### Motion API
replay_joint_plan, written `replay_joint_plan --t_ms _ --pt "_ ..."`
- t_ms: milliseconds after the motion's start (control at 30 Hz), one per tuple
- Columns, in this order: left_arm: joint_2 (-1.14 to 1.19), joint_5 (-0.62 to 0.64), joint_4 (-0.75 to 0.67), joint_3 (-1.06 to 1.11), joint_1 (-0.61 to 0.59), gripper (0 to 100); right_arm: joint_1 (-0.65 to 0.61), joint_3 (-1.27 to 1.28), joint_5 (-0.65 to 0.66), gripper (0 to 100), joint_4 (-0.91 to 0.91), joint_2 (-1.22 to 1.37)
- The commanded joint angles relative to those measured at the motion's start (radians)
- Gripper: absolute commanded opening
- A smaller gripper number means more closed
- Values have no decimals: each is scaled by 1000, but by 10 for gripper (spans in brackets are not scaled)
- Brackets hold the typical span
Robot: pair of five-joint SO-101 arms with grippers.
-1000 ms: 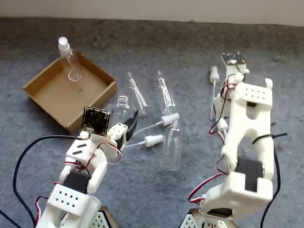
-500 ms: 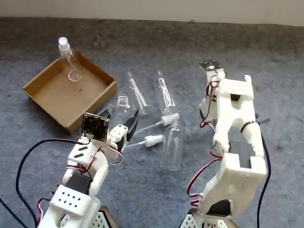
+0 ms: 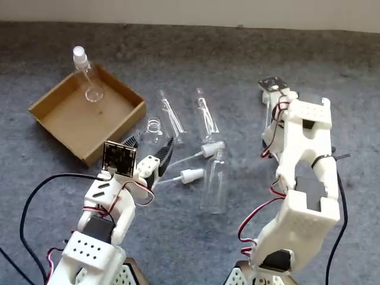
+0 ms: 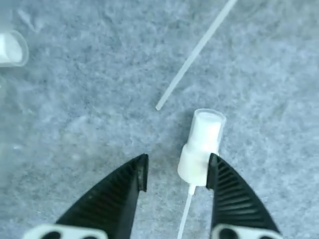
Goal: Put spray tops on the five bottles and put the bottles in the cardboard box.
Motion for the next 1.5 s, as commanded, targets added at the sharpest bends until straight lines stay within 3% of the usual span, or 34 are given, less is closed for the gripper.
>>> replay_joint_plan --t_ms 0,300,433,1033,1267,1467 --pt "-21 12 -23 -7 -12 66 30 -47 14 214 12 -13" --pt "-21 12 -25 28 -7 66 33 -27 20 214 10 -10" --pt "-21 12 -25 30 -7 66 48 36 107 214 1 -10" --pt "-21 12 -25 30 -5 66 68 56 107 213 -68 -7" --pt "-21 12 -25 30 -5 66 59 47 106 212 -67 130" --pt "-21 12 -25 31 -5 66 61 44 104 124 -67 130"
